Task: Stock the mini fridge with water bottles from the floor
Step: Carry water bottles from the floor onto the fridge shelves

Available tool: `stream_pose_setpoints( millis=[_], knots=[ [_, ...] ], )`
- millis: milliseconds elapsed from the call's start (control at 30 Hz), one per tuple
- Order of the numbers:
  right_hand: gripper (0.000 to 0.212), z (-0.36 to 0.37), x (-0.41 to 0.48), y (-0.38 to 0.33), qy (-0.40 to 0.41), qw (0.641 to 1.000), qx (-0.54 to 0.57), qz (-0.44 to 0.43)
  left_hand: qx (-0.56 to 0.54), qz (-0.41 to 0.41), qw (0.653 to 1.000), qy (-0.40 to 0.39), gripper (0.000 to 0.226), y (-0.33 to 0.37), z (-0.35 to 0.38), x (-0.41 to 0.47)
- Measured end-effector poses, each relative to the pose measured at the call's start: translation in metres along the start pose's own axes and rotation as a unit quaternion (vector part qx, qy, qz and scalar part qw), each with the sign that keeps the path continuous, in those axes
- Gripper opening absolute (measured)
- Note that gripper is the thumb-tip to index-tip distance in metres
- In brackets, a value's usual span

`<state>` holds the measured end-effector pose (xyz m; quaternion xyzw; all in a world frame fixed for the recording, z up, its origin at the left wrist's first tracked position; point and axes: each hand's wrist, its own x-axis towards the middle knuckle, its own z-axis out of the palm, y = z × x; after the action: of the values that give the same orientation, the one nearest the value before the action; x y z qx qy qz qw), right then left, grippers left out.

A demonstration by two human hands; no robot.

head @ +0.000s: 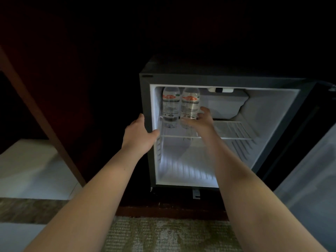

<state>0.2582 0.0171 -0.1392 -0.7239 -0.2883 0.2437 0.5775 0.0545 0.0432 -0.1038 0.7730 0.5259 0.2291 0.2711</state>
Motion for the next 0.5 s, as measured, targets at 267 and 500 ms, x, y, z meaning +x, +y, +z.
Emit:
stream_pose_setpoints(
  millis=[267,500],
  knots=[
    [0.040,-0.008,-0.051,-0.003,0.011,0.984,-0.156,-0.081,0.070,-0.054,0.984,-0.153,0.026,0.014,0.000,-0.025],
    [0.009,-0.049,-0.113,-0.042,-0.010,0.988,-0.117,-0.099,0.025,-0.017,0.989,-0.145,0.038,0.047,-0.030,-0.072]
  ],
)
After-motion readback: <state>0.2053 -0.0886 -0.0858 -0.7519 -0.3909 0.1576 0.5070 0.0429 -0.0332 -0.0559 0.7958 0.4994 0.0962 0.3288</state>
